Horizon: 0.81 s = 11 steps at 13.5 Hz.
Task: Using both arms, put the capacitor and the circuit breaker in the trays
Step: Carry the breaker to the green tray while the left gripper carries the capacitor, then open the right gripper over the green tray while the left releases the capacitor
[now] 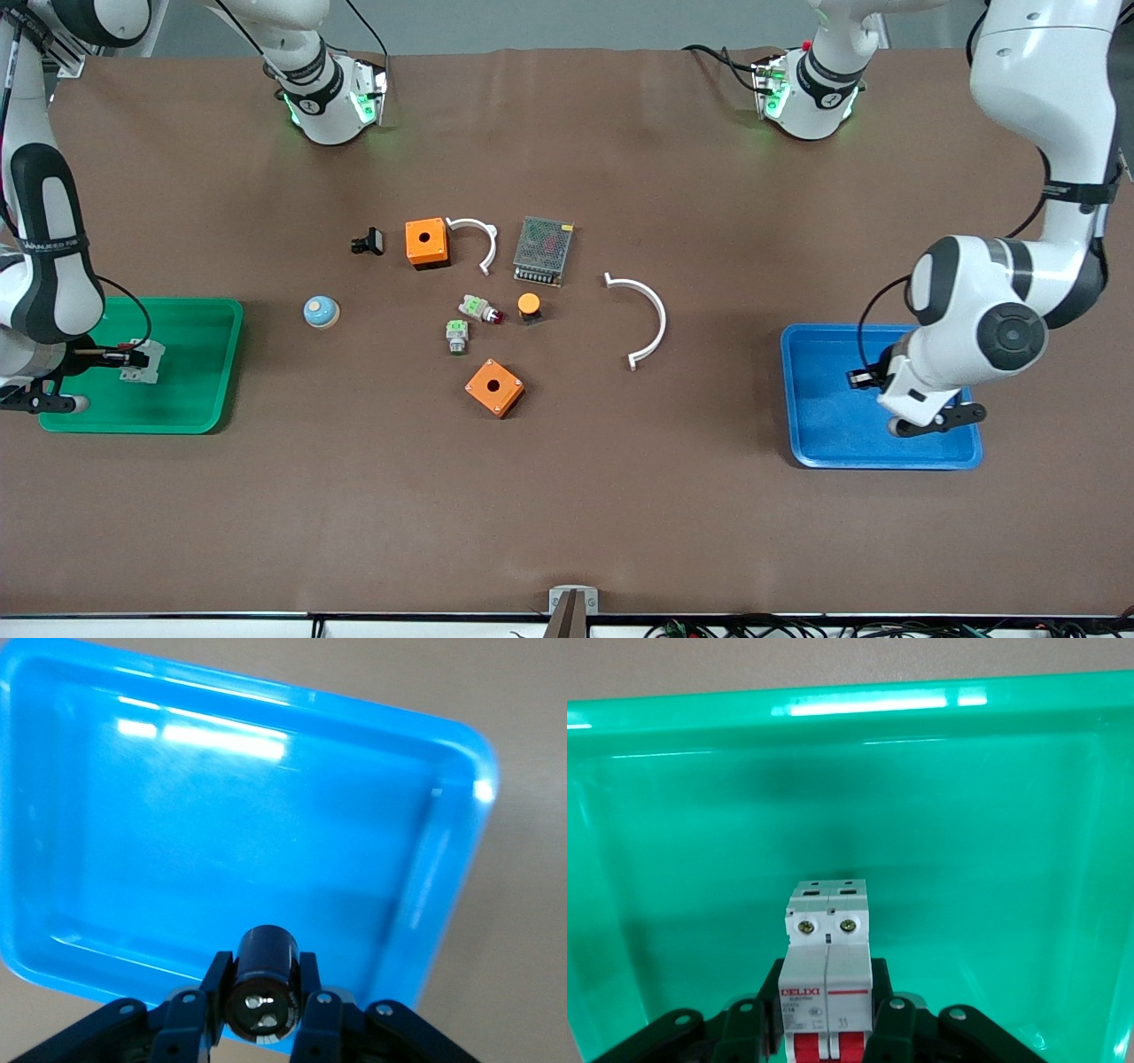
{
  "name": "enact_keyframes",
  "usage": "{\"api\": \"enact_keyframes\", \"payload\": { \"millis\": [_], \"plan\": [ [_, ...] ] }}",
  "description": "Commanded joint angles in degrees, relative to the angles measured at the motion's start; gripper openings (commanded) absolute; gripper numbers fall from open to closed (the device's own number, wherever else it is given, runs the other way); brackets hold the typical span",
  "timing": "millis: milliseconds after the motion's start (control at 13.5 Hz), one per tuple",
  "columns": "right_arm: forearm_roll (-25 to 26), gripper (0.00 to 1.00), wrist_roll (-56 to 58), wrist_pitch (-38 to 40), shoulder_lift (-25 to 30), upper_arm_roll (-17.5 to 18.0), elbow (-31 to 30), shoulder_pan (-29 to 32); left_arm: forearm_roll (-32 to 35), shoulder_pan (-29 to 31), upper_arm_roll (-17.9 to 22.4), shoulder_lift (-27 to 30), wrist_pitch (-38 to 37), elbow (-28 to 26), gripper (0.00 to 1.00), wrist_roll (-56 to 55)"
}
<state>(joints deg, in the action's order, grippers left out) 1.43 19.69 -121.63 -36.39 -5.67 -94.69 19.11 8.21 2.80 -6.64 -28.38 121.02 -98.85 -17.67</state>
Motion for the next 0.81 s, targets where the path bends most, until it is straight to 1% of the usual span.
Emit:
{"api": "enact_keyframes", "payload": {
  "millis": [0,222,370,444,519,593,741],
  "plan": [
    [2.6,0.15,0.5,-1.1,0.4,1.1,-1.2,1.2,1.6,2.6,-0.7,-0.7,3.8,-1.4,0.0,5.3],
    [2.6,0.17,0.4,-2.2,0.0,1.1,-2.3,1.3,1.5,5.5,-0.7,-2.8,7.5,-1.3,0.0,11.0],
    [2.6,0.2,0.4,-2.0,-0.1,1.1,-2.3,1.5,1.6,7.1,-0.7,-3.8,8.5,-1.3,0.0,13.6],
    [2.6,0.29,0.5,-1.7,0.0,1.2,-2.3,1.5,1.7,7.5,-0.7,-4.6,9.1,-1.3,0.0,15.5],
    [2.6,0.69,0.5,-1.4,0.3,1.2,-2.3,1.5,1.7,7.8,-0.7,-5.1,9.9,-1.3,0.0,17.8],
    [2.6,1.0,0.9,-1.1,0.9,1.2,-2.1,1.5,1.7,9.1,-0.7,-5.6,10.4,-1.2,0.01,19.6],
    [2.6,1.0,5.2,3.0,4.1,1.2,-0.4,0.9,1.7,9.9,-0.7,-6.5,11.8,-1.3,0.01,21.5]
  ]
}}
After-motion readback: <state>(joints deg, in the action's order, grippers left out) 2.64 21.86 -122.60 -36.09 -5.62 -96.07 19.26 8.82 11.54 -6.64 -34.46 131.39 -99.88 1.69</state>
